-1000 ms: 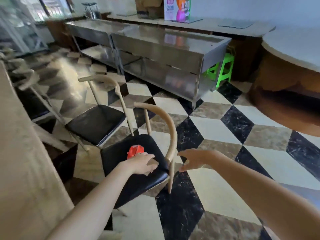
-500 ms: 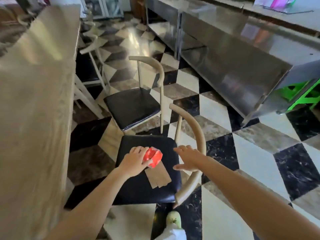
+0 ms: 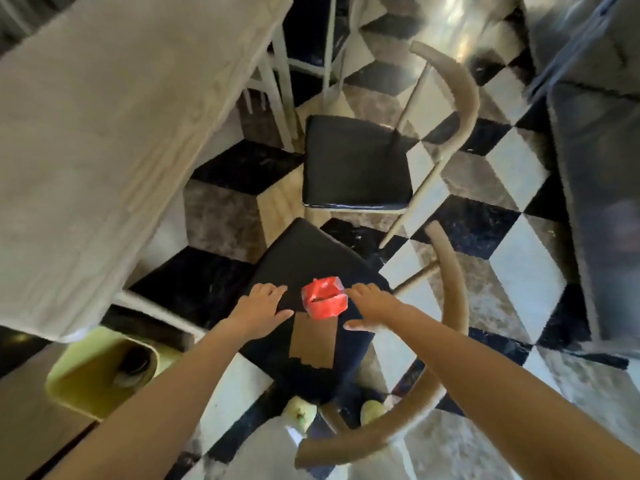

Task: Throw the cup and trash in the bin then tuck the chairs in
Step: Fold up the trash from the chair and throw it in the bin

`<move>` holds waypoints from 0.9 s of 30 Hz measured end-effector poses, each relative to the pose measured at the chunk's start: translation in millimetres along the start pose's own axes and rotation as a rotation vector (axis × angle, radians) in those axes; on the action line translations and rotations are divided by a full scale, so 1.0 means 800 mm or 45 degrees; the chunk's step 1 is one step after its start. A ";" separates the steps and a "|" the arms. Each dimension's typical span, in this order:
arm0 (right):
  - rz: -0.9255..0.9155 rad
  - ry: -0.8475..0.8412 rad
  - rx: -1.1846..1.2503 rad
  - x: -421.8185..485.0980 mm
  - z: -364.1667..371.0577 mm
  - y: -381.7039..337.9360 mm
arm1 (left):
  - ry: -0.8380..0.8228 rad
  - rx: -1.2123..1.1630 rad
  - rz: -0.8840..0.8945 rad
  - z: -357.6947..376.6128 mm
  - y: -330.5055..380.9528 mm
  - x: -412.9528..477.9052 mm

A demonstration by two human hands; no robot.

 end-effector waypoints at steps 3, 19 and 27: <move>-0.140 -0.105 -0.109 0.046 0.010 0.000 | -0.039 -0.090 -0.146 0.029 -0.007 0.005; -0.419 0.058 -0.118 0.259 0.095 0.077 | -0.119 -0.351 -0.730 0.231 0.043 0.102; -0.431 0.135 -0.231 0.302 0.121 0.081 | -0.158 -0.334 -0.829 0.287 0.061 0.116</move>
Point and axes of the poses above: each hand's wrist, its own x-axis towards the middle knuckle, its own z-axis out of the palm, y = z × x, the point moved 8 cm from there along x, towards the middle knuckle, and after that the axes turned 7 degrees about x, right-handed, at the moved point
